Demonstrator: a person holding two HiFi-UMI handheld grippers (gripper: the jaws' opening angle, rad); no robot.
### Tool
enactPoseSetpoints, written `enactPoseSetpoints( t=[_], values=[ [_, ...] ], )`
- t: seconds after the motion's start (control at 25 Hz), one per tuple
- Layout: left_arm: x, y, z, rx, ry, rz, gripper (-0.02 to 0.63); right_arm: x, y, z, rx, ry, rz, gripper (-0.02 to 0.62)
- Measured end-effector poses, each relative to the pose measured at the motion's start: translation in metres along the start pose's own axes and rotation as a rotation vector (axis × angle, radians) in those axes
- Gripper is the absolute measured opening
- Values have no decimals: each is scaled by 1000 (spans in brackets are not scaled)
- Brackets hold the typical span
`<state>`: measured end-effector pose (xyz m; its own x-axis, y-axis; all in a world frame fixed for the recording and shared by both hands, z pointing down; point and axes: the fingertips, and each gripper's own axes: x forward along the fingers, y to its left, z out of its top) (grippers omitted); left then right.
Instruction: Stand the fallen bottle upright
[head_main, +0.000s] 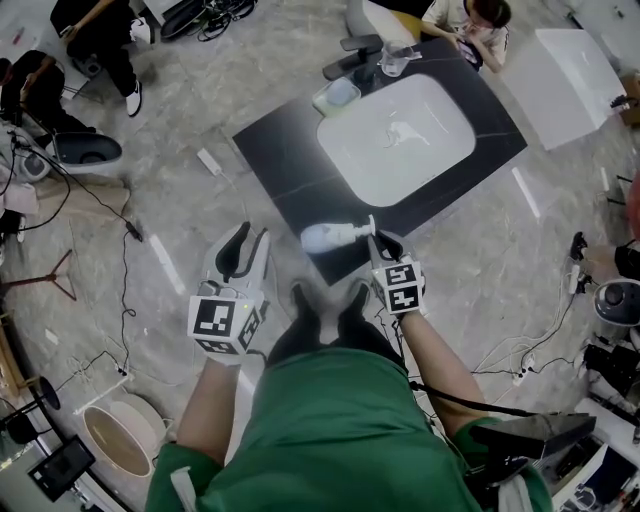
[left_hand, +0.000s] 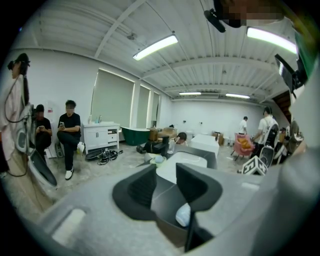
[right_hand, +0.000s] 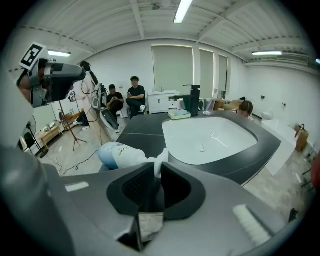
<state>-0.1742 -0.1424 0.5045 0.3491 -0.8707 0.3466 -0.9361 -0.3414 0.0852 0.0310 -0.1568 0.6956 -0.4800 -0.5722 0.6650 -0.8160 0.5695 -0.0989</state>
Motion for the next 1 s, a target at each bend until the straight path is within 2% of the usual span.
enactPoseSetpoints(
  t=[0.44, 1.0],
  values=[
    [-2, -5, 13, 19, -24, -14, 120, -17, -12, 24, -113, -22, -42, 41],
    [-7, -1, 38, 45, -78, 2, 120, -35, -3, 66, -446, -39, -97, 40]
  ],
)
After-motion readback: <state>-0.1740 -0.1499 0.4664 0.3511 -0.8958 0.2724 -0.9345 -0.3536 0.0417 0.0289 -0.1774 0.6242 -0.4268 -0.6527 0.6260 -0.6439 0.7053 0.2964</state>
